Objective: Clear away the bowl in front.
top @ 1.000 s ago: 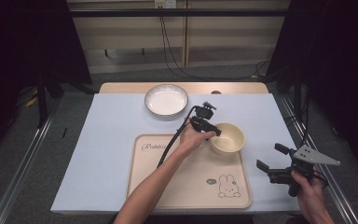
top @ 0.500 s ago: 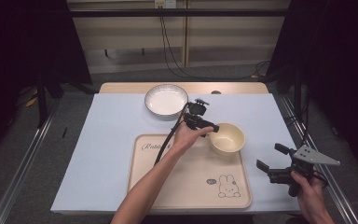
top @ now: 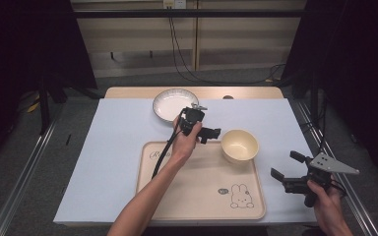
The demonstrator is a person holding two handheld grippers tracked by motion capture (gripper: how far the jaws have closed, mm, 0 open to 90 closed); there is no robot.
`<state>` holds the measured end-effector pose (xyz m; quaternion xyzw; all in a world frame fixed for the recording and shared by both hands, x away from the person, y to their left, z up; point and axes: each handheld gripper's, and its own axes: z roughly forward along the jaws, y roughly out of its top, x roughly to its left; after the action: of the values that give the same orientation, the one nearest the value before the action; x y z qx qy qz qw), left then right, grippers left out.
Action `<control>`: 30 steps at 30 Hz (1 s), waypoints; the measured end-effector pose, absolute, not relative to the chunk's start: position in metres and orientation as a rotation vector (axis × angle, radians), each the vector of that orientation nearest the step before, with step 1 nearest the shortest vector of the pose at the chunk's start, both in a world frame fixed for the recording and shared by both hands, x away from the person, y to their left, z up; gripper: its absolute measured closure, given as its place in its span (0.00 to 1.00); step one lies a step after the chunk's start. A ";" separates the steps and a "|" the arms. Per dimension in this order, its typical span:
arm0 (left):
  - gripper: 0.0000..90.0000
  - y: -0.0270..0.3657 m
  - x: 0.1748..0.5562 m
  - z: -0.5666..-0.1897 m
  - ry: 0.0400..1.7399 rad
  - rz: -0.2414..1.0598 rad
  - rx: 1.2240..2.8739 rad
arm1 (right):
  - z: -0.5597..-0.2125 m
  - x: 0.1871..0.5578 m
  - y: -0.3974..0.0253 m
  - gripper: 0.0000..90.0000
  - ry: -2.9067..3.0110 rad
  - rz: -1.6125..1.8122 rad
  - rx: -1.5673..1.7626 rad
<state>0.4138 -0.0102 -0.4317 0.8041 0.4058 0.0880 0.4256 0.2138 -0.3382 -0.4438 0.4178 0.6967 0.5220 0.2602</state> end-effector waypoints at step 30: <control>0.04 0.087 0.371 -0.409 1.026 0.354 1.899 | -0.444 0.214 -0.337 0.01 1.893 1.414 1.132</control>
<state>0.3711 0.0874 -0.4091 0.7712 0.4167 0.1436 0.4594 0.2139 -0.3371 -0.4437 0.4175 0.6980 0.5215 0.2579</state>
